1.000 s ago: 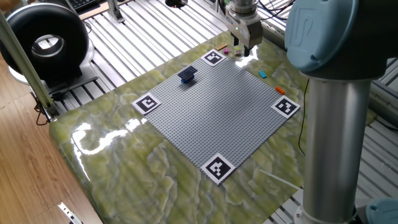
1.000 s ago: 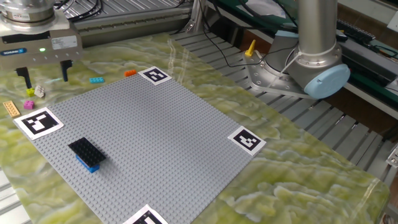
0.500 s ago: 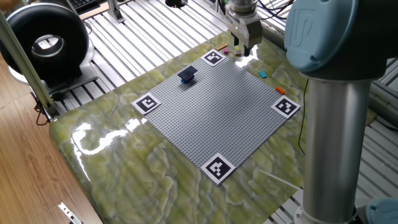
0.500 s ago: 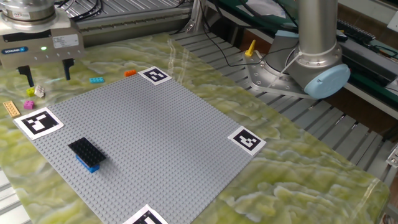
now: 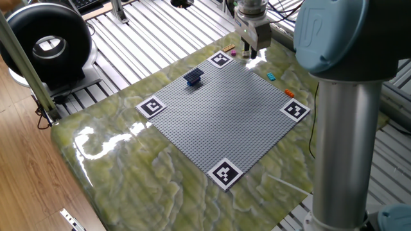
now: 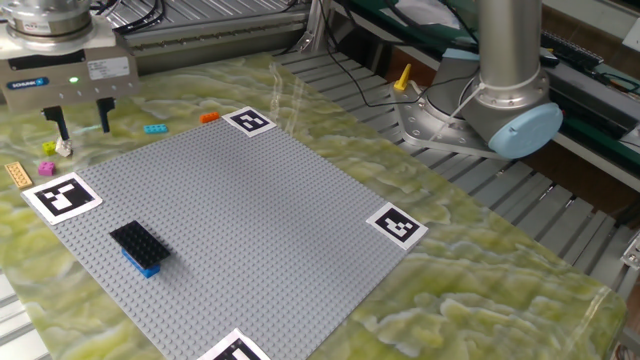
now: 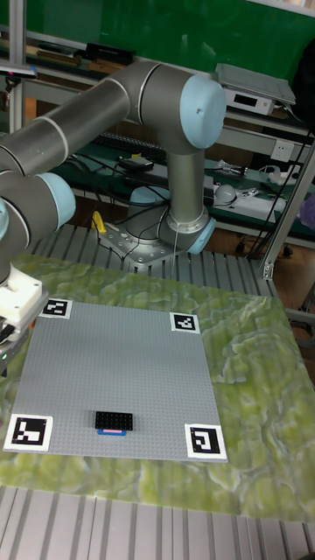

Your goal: Stack small Lego blocks one on top of the other

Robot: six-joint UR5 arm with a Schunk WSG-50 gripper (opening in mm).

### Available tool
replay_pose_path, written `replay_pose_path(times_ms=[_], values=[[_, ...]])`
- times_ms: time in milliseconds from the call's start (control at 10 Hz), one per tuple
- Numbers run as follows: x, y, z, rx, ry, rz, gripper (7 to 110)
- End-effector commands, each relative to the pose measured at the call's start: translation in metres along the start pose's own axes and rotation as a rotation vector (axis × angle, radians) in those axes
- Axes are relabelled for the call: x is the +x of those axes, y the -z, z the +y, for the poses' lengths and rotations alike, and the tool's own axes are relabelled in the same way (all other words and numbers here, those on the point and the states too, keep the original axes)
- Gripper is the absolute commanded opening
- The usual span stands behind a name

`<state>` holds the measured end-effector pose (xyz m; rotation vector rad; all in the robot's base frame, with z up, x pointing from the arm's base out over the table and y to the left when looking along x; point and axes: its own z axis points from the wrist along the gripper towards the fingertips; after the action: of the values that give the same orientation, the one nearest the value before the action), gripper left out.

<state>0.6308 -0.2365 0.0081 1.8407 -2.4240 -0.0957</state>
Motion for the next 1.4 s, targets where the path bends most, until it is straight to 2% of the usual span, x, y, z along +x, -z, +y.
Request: replay_pose_path(times_ms=[0, 700, 900, 1300], values=[[-0.006, -0.001, -0.004, 0.002, 0.008, -0.025, 44], [0.002, -0.007, -0.019, 0.036, 0.036, 0.007, 44], [-0.001, -0.007, -0.017, 0.02, 0.031, -0.003, 44], [-0.01, 0.009, 0.01, -0.041, -0.021, -0.026, 44]])
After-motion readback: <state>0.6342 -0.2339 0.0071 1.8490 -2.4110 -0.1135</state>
